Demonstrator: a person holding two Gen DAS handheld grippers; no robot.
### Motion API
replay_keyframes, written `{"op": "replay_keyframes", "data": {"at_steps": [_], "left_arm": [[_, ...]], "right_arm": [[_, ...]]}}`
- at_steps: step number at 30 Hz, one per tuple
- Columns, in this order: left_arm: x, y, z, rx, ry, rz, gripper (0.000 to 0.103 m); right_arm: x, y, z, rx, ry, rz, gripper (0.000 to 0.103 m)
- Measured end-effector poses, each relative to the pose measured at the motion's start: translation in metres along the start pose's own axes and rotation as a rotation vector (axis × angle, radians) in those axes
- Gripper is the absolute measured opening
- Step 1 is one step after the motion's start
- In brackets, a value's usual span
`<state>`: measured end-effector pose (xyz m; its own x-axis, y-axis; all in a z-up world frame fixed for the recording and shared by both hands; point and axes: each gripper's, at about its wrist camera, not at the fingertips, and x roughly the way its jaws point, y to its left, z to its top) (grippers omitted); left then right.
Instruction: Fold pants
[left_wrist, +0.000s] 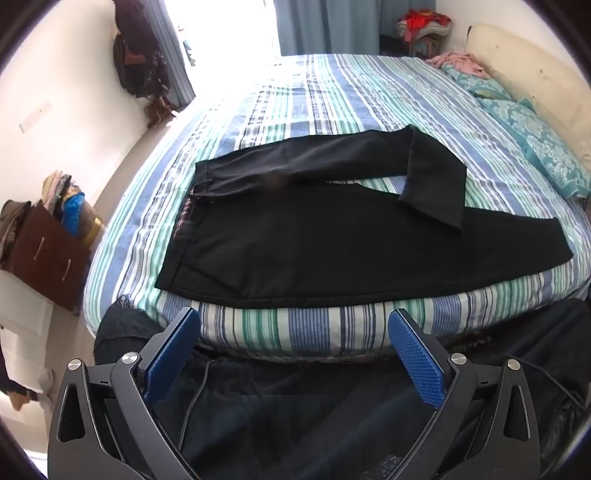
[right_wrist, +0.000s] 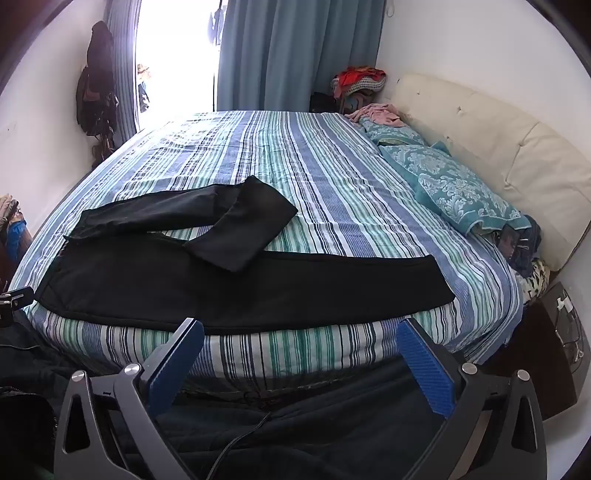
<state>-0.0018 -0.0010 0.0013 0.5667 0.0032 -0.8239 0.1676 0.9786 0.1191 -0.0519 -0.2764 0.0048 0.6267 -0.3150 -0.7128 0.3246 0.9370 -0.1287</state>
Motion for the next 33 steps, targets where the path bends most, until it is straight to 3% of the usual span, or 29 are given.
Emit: {"op": "replay_keyframes", "data": {"at_steps": [3,5,16,20,33], "left_arm": [[0.002,0.003,-0.001,-0.008,0.014,-0.036,0.102],[0.002,-0.005,-0.004,0.013,0.012,-0.012,0.102],[-0.003,-0.009,-0.009,0.012,0.028,-0.051,0.102],[-0.005,-0.010,-0.010,0.012,0.028,-0.069,0.102],[-0.007,-0.015,-0.009,0.042,0.020,-0.060,0.102]], "right_arm": [[0.002,-0.002,0.002,0.009,0.008,0.003,0.103],[0.003,0.002,-0.001,-0.013,-0.004,-0.007,0.103],[0.002,0.016,-0.002,-0.061,0.011,-0.008,0.103],[-0.003,0.014,-0.004,-0.051,0.008,0.031,0.103],[-0.003,0.011,-0.005,-0.022,0.019,0.049,0.103]]}}
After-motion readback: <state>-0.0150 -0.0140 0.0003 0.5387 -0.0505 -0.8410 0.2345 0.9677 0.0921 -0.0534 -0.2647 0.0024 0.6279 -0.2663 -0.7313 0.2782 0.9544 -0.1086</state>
